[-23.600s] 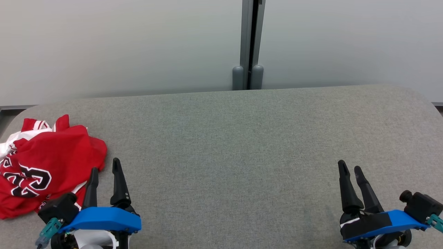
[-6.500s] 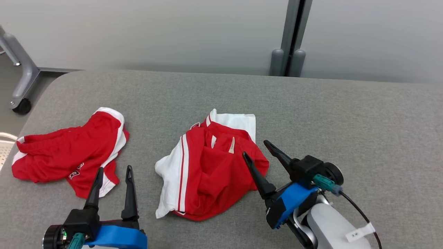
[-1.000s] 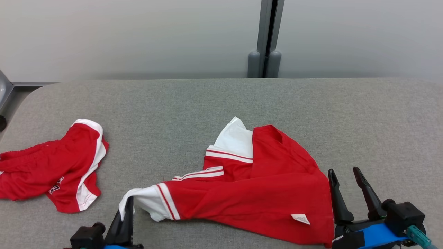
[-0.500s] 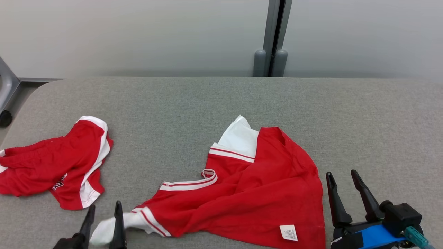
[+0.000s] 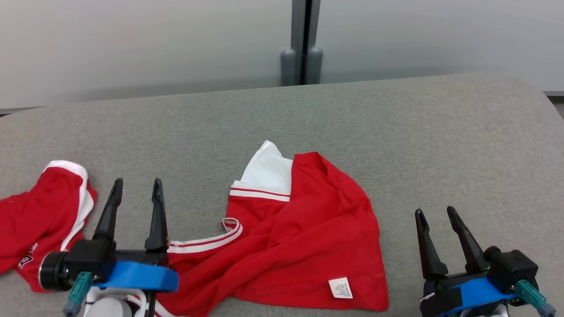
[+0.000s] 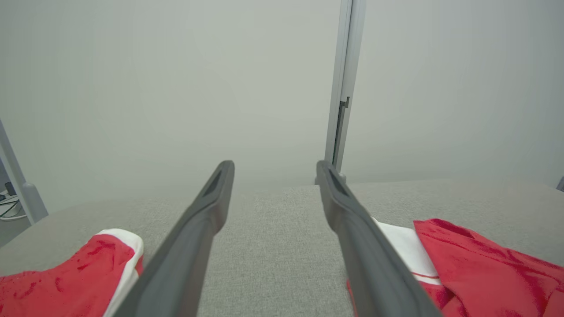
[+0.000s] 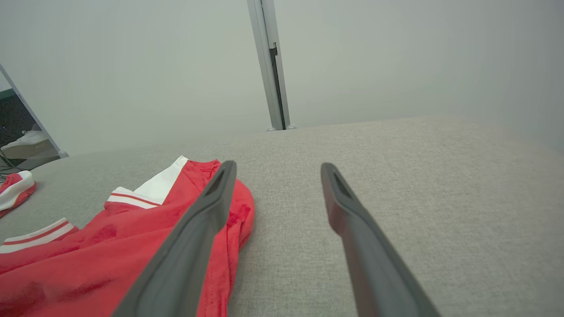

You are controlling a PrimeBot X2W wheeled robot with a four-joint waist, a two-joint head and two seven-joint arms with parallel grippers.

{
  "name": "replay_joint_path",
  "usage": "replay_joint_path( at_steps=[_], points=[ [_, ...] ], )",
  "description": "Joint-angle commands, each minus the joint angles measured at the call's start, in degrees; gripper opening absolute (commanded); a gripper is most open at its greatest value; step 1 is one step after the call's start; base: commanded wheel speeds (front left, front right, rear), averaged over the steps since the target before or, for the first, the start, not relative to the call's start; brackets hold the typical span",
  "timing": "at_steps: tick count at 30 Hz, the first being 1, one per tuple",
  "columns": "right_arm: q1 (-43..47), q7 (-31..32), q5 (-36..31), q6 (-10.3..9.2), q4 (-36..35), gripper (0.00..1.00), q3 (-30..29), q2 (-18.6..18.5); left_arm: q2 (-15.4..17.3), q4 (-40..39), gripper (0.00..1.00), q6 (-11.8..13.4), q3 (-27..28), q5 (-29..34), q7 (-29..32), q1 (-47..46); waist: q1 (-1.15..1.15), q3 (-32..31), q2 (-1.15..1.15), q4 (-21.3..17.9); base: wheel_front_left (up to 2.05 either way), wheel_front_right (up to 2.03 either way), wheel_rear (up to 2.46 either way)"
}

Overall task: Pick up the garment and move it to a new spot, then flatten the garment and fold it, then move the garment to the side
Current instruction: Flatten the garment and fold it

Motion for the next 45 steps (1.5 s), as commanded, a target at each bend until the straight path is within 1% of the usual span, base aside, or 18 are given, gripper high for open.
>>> replay_joint_path(
  at_steps=[1,5,10,17,18,24,34,40,41,42,43,44,45],
  points=[
    [-0.69,-0.02,-0.19,0.03,-0.23,1.0,-0.16,-0.1,0.18,0.52,1.0,-0.21,-0.51,0.42,-0.16,-1.37,0.0,0.06,0.0,-0.49,0.0,0.0,0.0],
    [-1.43,-0.02,-0.15,0.03,-0.28,1.0,0.02,-0.09,0.84,4.69,1.0,-1.23,-2.28,1.23,-0.17,-7.29,0.0,1.24,0.0,-2.81,0.0,0.0,0.0],
    [-2.21,-0.02,0.07,0.03,-0.38,1.0,-0.06,-0.09,2.1,12.14,1.0,-2.18,-5.22,0.9,0.02,-14.11,0.0,2.74,0.0,-5.44,0.0,0.0,0.0],
    [-3.28,-0.02,0.5,0.02,-0.64,1.0,-0.17,-0.09,4.17,23.31,1.0,-2.63,-10.25,-0.66,1.96,-21.35,0.0,4.91,0.0,-7.91,0.0,0.0,0.0],
    [-3.6,-0.02,0.52,0.03,-0.68,1.0,-0.1,-0.09,4.51,26.31,1.0,-2.63,-12.55,-1.69,2.99,-22.58,0.0,5.44,0.0,-8.34,0.0,0.0,0.0],
    [-4.08,-0.02,0.9,0.03,-0.62,1.0,-0.18,-0.08,6.1,33.79,1.0,-2.66,-19.88,-6.79,7.32,-25.12,0.0,6.33,0.0,-8.94,0.0,0.0,0.0],
    [-4.55,-0.02,0.53,0.03,-0.16,1.0,-0.12,-0.09,7.67,40.98,1.0,-2.67,-30.8,-15.4,12.84,-26.08,0.0,6.06,0.0,-9.07,0.0,0.0,0.0],
    [-4.58,-0.02,0.26,0.03,-0.19,1.0,0.07,-0.09,7.41,43.14,1.0,-2.68,-35.93,-19.65,15.24,-26.73,0.0,5.94,0.0,-9.28,0.0,0.0,0.0],
    [-4.59,-0.02,0.3,0.02,-0.26,1.0,0.01,-0.09,7.08,42.75,0.94,-2.69,-36.86,-20.68,15.29,-26.87,0.0,5.95,0.0,-9.28,0.0,0.0,0.0],
    [-4.57,-0.02,0.33,0.02,-0.32,1.0,-0.06,-0.09,6.98,42.26,0.43,-2.7,-37.56,-21.68,14.71,-27.26,0.0,5.97,0.0,-9.26,0.0,0.0,0.0],
    [-4.51,-0.02,0.31,0.03,-0.35,1.0,-0.16,-0.09,7.35,41.88,0.07,-2.7,-38.37,-22.28,14.2,-27.84,0.0,5.96,0.0,-9.21,0.0,0.0,0.0],
    [-4.41,-0.02,0.29,0.03,-0.38,1.0,-0.21,-0.09,7.78,41.64,0.0,-2.7,-39.16,-22.7,13.83,-28.36,0.0,5.93,0.0,-9.14,0.0,0.0,0.0],
    [-4.28,-0.02,0.29,0.03,-0.43,1.0,-0.3,-0.08,8.14,41.39,0.0,-2.69,-39.56,-23.37,12.98,-29.03,0.0,5.88,0.0,-9.05,0.0,0.0,0.0]
  ],
)
